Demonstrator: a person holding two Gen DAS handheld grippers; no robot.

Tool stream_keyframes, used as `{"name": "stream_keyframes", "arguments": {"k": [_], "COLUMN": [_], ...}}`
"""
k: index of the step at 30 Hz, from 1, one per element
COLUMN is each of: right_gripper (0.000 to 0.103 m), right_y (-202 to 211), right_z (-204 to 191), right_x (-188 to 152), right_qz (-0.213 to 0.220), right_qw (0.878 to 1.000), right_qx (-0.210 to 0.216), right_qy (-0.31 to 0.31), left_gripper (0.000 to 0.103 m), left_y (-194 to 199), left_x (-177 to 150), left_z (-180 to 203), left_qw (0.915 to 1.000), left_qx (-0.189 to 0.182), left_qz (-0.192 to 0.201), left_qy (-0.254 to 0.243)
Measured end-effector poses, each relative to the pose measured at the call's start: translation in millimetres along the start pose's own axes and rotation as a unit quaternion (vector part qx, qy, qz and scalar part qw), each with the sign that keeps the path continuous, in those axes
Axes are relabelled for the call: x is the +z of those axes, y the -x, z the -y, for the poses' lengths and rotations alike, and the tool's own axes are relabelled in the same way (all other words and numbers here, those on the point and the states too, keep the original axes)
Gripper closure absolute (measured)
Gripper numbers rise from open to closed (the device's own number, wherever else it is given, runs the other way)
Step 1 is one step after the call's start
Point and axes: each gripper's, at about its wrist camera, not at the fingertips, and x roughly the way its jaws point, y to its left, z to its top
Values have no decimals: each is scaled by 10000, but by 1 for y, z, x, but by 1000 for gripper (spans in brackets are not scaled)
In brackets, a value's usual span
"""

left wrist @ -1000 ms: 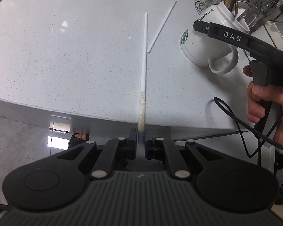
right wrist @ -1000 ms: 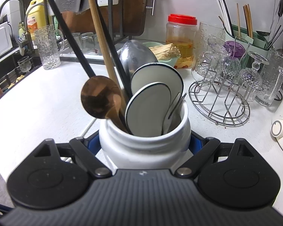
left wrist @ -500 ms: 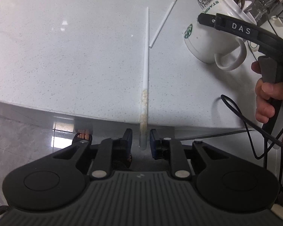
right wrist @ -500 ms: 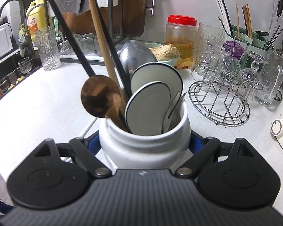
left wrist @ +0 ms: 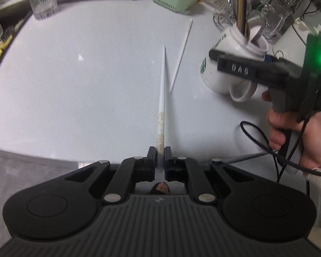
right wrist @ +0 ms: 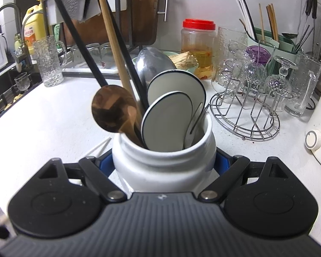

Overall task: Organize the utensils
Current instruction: 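Lift the white chopstick with the left gripper and carry it over the mug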

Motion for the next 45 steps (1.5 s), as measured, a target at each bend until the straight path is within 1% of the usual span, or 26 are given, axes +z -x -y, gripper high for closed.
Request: {"name": "stream_keyframes", "arguments": {"k": [7,11,13,21,26,34,39,45], "right_gripper": [12,12,12,12,12,12,12,12], "right_y": [-1,0,0,-1,-2,-3,-4,-6], "right_z": [-1,-3,-4,-3,-4,-8,-8,-10], "right_x": [2,1,1,1,2,2,2,3], "right_qz": [-10,3,8,6,26,28,33,61], "right_qw": [9997,9995,9995,9995,9994,9991,9990,9989], "right_qx": [-96,-120,-122,-128,-154,-230,-237,-263], "right_qy": [-242,-285,-288,-294,-312,-365,-366,-384], "left_gripper": [95,95,95,95,95,95,95,95], "left_y": [49,70,78,87,89,95,101,101], "left_x": [36,54,62,87,115,159,182,200], "left_z": [0,2,4,13,10,21,26,33], "left_qw": [9986,9968,9960,9939,9913,9818,9777,9728], "left_qx": [200,254,254,166,104,74,18,-28], "left_qz": [404,634,685,621,529,385,340,251], "left_qy": [-282,-425,-506,-899,-1203,-1860,-2071,-2304]}}
